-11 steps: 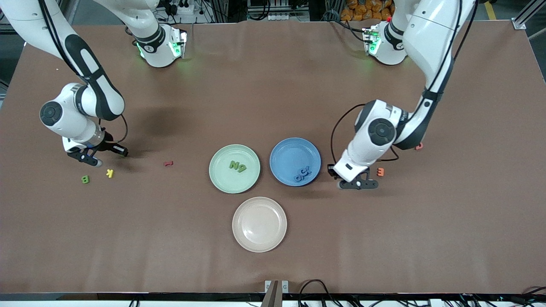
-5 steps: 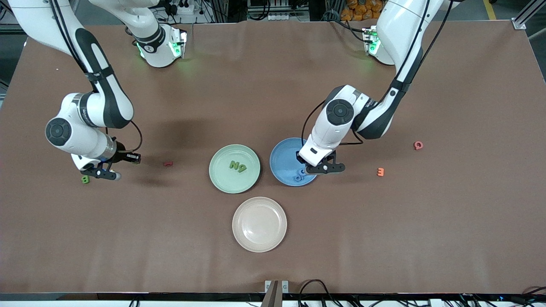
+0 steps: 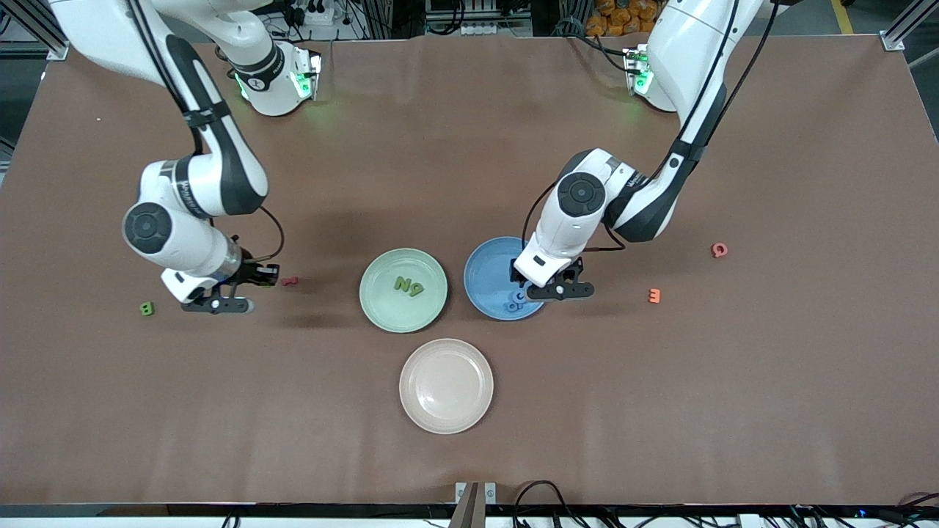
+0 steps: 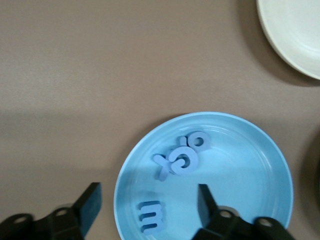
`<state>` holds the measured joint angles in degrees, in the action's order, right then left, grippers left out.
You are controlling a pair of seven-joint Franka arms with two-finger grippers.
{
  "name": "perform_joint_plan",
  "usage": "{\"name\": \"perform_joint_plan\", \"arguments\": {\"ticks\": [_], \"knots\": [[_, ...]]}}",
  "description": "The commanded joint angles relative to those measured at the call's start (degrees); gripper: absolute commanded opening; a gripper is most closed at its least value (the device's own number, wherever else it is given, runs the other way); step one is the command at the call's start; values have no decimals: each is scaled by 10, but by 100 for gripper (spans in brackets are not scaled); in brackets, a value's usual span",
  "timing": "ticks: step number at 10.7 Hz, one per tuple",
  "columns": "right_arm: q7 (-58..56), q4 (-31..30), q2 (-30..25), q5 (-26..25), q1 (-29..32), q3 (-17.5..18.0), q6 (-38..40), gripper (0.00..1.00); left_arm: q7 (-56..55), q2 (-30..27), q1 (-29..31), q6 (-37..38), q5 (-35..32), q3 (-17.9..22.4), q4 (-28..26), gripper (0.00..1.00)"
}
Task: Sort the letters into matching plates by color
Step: 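Drop the green 2 onto the green plate while the left gripper releases the 3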
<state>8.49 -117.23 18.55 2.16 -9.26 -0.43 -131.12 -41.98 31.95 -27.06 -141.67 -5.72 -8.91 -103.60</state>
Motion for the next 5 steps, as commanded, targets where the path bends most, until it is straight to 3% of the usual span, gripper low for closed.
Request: {"name": "perform_joint_plan", "arguments": {"ticks": [1,5], "knots": [[20,35,27,2,-65,-5,16,20,13,1,31,30,-27,7,9,100],[89,140,95,1,-136,-5,84,20,167,-16,153,71,-34,6,10,100]]}}
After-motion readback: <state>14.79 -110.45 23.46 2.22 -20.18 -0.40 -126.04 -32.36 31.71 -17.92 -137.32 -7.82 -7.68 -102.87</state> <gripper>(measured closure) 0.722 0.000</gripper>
